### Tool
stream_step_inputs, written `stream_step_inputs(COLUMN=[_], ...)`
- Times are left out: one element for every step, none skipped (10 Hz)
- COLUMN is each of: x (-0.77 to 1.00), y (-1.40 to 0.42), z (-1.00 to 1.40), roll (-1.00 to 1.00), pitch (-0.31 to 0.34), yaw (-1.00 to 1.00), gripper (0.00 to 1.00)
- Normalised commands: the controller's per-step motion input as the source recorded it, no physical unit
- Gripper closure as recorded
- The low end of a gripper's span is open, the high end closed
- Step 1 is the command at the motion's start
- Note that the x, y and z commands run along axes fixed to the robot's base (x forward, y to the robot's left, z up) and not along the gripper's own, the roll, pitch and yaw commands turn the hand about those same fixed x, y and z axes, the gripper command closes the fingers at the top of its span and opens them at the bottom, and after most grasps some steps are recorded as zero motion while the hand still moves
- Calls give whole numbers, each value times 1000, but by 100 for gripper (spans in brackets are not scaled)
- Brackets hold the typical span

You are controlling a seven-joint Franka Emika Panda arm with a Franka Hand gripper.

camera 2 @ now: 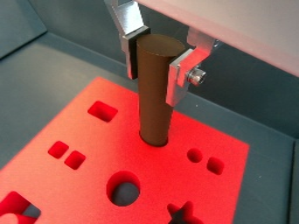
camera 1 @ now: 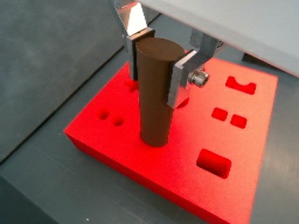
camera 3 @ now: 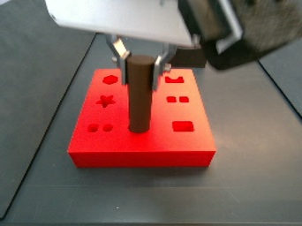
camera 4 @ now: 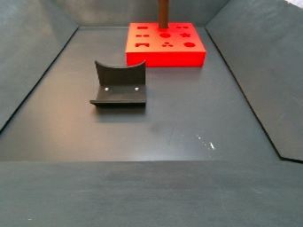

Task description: Insert the oval object.

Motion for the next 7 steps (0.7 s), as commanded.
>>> stream_step_inputs(x=[191,180,134,91,26,0,0], y=[0,0,0,0,-46,-46,0], z=[-469,-437,-400,-400,-371,-323,0], roll=[0,0,0,6,101,110,0], pitch=[0,0,0,0,0,0,0], yaw=[0,0,0,-9,0,0,0], gripper=[100,100,100,100,100,100,100])
